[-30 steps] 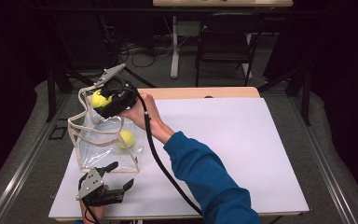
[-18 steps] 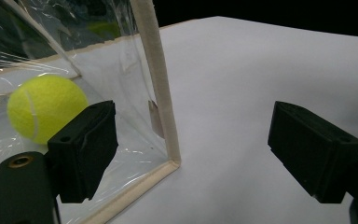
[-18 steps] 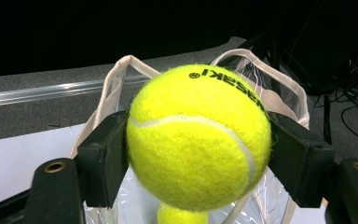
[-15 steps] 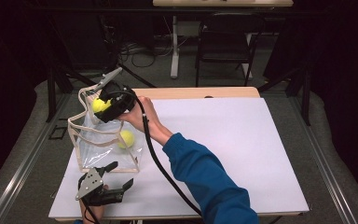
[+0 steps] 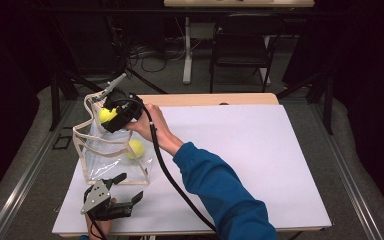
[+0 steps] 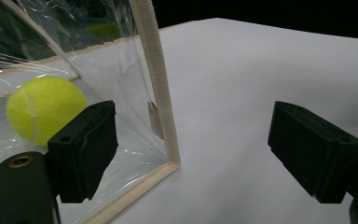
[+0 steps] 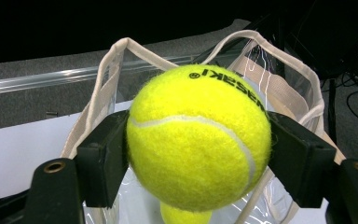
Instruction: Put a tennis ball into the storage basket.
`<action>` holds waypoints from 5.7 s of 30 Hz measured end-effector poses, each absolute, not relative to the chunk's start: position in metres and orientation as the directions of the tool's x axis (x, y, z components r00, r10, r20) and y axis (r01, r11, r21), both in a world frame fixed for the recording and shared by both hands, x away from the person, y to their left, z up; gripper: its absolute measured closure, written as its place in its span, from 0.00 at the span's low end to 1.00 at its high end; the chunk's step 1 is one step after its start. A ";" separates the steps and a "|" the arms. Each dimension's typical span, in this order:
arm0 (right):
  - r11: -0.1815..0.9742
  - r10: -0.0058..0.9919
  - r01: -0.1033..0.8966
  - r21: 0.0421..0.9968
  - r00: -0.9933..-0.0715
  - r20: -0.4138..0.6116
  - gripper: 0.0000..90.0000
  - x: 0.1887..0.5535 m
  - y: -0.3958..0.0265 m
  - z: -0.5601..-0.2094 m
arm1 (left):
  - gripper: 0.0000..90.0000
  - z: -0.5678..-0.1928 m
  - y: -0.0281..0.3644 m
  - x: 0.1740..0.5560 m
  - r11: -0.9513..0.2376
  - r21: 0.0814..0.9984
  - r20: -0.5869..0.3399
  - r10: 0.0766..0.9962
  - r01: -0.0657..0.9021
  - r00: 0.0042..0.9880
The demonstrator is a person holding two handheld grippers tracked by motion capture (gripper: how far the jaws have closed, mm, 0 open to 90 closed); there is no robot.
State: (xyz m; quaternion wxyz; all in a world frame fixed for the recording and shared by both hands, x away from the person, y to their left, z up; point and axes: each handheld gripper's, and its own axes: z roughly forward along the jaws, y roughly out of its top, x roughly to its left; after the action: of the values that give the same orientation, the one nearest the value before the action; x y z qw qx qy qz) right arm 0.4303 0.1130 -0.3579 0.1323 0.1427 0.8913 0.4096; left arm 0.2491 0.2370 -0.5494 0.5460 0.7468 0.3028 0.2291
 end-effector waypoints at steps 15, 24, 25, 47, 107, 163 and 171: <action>0.648 0.342 0.149 0.747 -0.933 -0.111 0.29 0.429 0.121 -0.364 | 0.18 -0.550 0.238 0.249 -0.214 0.954 0.000 0.700 0.209 0.714; 0.664 0.354 0.150 0.732 -0.926 -0.132 0.26 0.431 0.124 -0.368 | 0.18 -0.551 0.238 0.250 -0.219 0.952 -0.001 0.696 0.214 0.718; 0.657 0.364 0.147 0.740 -0.921 -0.141 0.22 0.430 0.124 -0.367 | 0.18 -0.551 0.238 0.250 -0.221 0.952 0.000 0.694 0.213 0.720; 0.557 0.373 0.174 0.812 -0.926 -0.058 0.00 0.428 0.061 -0.344 | 0.18 -0.551 0.236 0.250 -0.222 0.951 0.001 0.694 0.213 0.720; 0.619 0.432 0.246 0.746 -0.900 -0.061 0.00 0.372 -0.088 -0.426 | 0.18 -0.553 0.231 0.251 -0.262 0.938 0.018 0.690 0.226 0.724; 0.595 0.586 0.369 0.715 -0.808 -0.070 0.00 0.308 -0.219 -0.507 | 0.18 -0.553 0.230 0.252 -0.269 0.935 0.025 0.698 0.229 0.715; 0.570 0.626 0.413 0.710 -0.778 -0.051 0.00 0.300 -0.239 -0.522 | 0.18 -0.553 0.230 0.252 -0.269 0.935 0.025 0.700 0.231 0.714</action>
State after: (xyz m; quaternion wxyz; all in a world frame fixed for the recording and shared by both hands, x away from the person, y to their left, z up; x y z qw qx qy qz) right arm 0.2997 -0.2389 -0.5221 0.1501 0.2974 0.8732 0.3557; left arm 0.2519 0.2298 -0.5530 0.5223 0.7644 0.3043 0.2245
